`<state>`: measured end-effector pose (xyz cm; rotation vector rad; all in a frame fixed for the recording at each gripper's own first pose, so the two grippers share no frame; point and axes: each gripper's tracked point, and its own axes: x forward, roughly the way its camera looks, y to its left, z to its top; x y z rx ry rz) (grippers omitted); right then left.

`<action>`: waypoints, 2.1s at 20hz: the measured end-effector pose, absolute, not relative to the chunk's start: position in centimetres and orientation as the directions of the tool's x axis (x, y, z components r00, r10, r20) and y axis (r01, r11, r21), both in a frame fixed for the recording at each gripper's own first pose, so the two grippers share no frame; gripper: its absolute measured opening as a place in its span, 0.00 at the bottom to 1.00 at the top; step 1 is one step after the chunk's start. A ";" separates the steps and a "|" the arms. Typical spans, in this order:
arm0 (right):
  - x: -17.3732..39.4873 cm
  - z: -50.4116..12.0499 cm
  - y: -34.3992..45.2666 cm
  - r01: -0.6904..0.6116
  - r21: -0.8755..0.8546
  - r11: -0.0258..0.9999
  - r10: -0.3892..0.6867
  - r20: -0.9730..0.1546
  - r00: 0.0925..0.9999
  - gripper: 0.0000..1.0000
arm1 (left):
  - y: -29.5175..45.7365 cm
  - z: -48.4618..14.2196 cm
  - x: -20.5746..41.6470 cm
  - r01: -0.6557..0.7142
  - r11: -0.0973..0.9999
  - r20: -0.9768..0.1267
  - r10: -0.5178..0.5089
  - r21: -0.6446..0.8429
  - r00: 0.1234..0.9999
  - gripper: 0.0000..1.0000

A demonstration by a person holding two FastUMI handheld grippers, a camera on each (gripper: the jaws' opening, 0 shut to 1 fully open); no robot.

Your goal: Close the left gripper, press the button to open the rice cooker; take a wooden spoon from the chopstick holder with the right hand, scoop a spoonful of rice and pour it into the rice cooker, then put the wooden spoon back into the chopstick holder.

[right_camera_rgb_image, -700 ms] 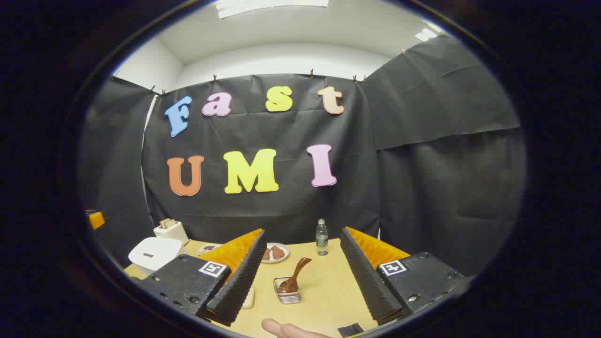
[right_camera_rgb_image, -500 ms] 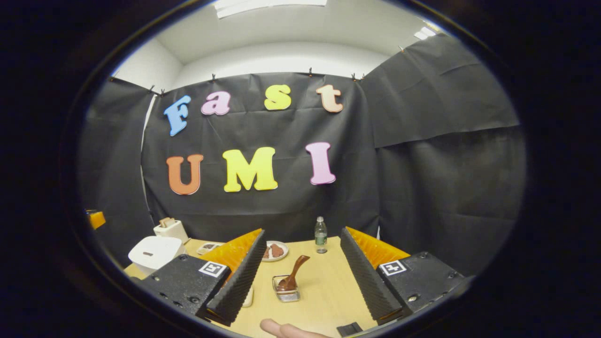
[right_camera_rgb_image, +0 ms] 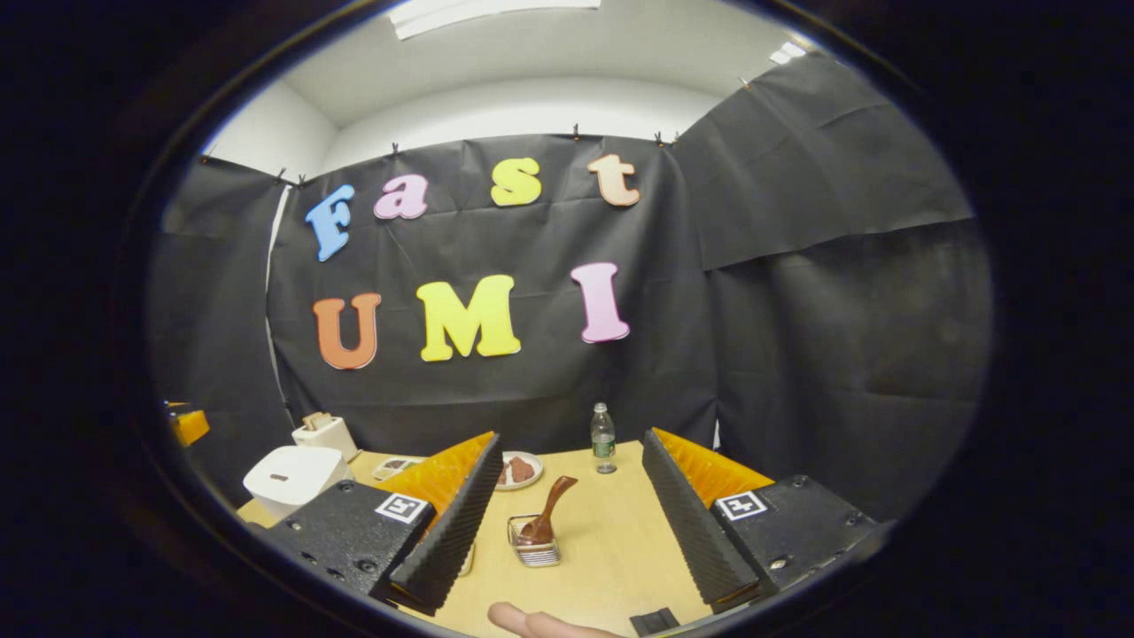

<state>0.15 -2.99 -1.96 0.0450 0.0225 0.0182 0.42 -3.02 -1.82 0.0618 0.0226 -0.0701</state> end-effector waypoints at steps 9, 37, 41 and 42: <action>1.1 -2.0 -5.1 -0.008 0.055 0.998 0.007 0.022 1.000 1.00 | -2.9 -0.5 1.7 0.042 0.998 0.029 -0.043 0.037 0.999 0.94; 9.7 -9.9 -9.0 0.012 0.057 0.998 -0.008 -0.069 0.998 0.99 | 3.4 -13.0 13.5 -0.123 0.984 -0.313 0.157 0.128 0.937 0.00; 10.8 -10.9 -9.6 0.012 0.056 0.998 -0.007 -0.081 0.997 1.00 | 3.5 -15.6 14.9 -0.125 0.985 -0.377 0.161 0.117 0.912 0.00; 10.9 -11.1 -9.6 0.008 0.059 0.998 -0.003 -0.082 0.997 1.00 | 3.6 -16.3 15.1 -0.121 0.986 -0.393 0.156 0.113 0.906 0.00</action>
